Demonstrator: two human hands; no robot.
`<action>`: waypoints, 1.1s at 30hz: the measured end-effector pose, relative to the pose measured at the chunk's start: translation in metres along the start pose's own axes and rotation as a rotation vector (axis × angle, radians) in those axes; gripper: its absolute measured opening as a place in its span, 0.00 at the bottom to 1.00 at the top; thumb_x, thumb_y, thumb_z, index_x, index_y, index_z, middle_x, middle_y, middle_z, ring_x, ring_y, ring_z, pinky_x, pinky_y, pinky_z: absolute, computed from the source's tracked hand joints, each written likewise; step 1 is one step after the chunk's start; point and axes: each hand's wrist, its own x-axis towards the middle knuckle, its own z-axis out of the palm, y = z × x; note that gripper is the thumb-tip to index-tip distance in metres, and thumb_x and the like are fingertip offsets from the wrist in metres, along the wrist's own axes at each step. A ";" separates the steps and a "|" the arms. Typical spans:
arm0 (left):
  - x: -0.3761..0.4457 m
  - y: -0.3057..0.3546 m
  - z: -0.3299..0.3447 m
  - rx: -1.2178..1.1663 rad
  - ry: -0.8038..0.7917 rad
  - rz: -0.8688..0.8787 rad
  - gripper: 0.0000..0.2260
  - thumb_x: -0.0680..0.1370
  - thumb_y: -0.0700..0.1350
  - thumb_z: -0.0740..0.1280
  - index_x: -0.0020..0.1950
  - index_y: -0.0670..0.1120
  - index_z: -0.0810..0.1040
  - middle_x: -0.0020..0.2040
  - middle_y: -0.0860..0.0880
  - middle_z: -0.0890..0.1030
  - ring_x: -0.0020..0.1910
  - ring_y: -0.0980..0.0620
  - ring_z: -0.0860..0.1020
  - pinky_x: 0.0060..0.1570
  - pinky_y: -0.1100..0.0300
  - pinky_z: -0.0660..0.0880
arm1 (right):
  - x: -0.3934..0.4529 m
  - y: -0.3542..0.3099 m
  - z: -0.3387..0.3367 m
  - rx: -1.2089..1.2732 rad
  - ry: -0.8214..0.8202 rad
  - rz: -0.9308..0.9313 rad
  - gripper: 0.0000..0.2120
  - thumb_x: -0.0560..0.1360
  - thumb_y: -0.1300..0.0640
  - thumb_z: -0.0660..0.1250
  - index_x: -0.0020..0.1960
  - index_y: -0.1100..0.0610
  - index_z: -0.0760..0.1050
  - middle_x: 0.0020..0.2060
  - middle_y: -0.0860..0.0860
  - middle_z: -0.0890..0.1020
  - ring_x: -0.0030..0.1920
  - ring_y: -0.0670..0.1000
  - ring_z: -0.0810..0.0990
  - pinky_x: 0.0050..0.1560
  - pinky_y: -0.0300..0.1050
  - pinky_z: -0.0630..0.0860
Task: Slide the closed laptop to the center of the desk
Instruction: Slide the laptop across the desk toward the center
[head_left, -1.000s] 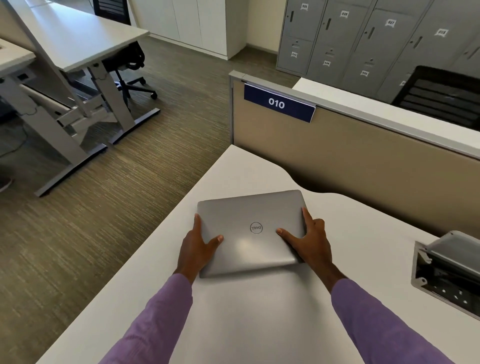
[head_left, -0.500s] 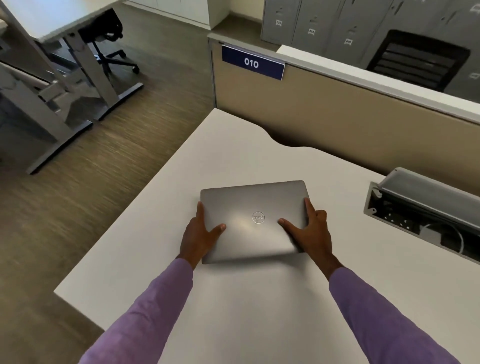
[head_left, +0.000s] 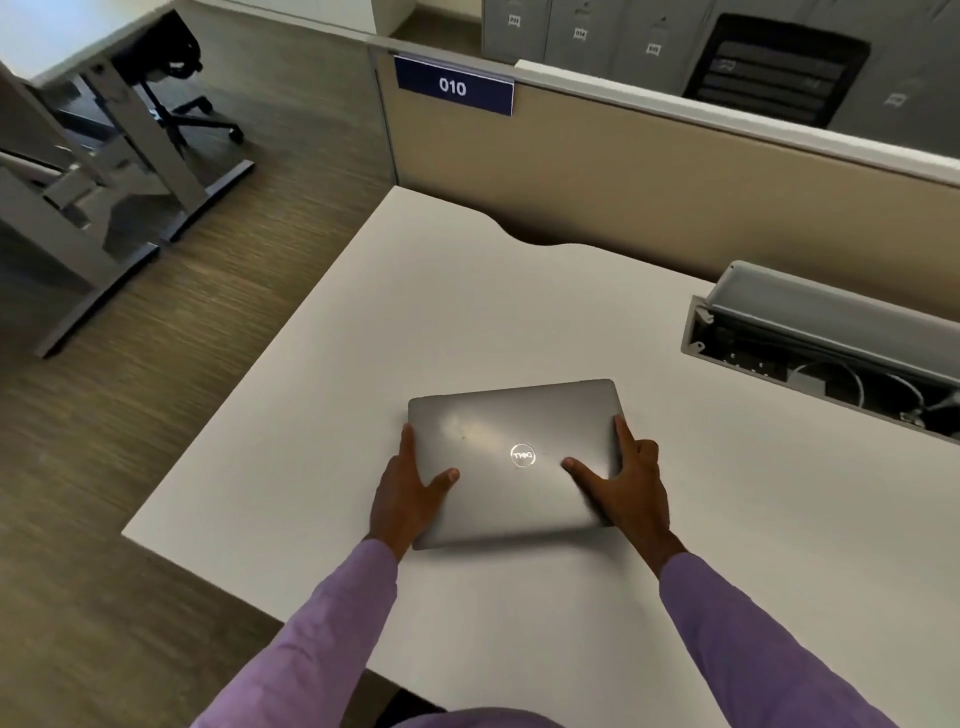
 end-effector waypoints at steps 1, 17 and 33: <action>-0.004 0.000 0.002 -0.001 -0.005 0.000 0.45 0.73 0.59 0.72 0.81 0.53 0.48 0.70 0.43 0.74 0.66 0.41 0.74 0.62 0.51 0.72 | -0.005 0.005 -0.001 0.005 0.005 0.008 0.53 0.59 0.20 0.67 0.78 0.37 0.53 0.53 0.46 0.65 0.50 0.47 0.73 0.49 0.49 0.76; -0.037 -0.006 0.022 0.063 -0.084 -0.013 0.44 0.76 0.59 0.69 0.81 0.48 0.45 0.73 0.43 0.69 0.71 0.41 0.70 0.66 0.51 0.69 | -0.050 0.036 0.002 -0.042 0.071 0.022 0.50 0.64 0.23 0.66 0.78 0.42 0.55 0.56 0.48 0.67 0.55 0.54 0.77 0.50 0.52 0.80; -0.047 -0.005 0.024 0.399 -0.129 0.079 0.38 0.81 0.60 0.57 0.81 0.44 0.40 0.74 0.41 0.66 0.65 0.37 0.74 0.60 0.45 0.74 | -0.063 0.043 0.013 -0.312 0.178 -0.032 0.41 0.70 0.29 0.66 0.74 0.53 0.67 0.50 0.56 0.74 0.48 0.61 0.76 0.47 0.54 0.75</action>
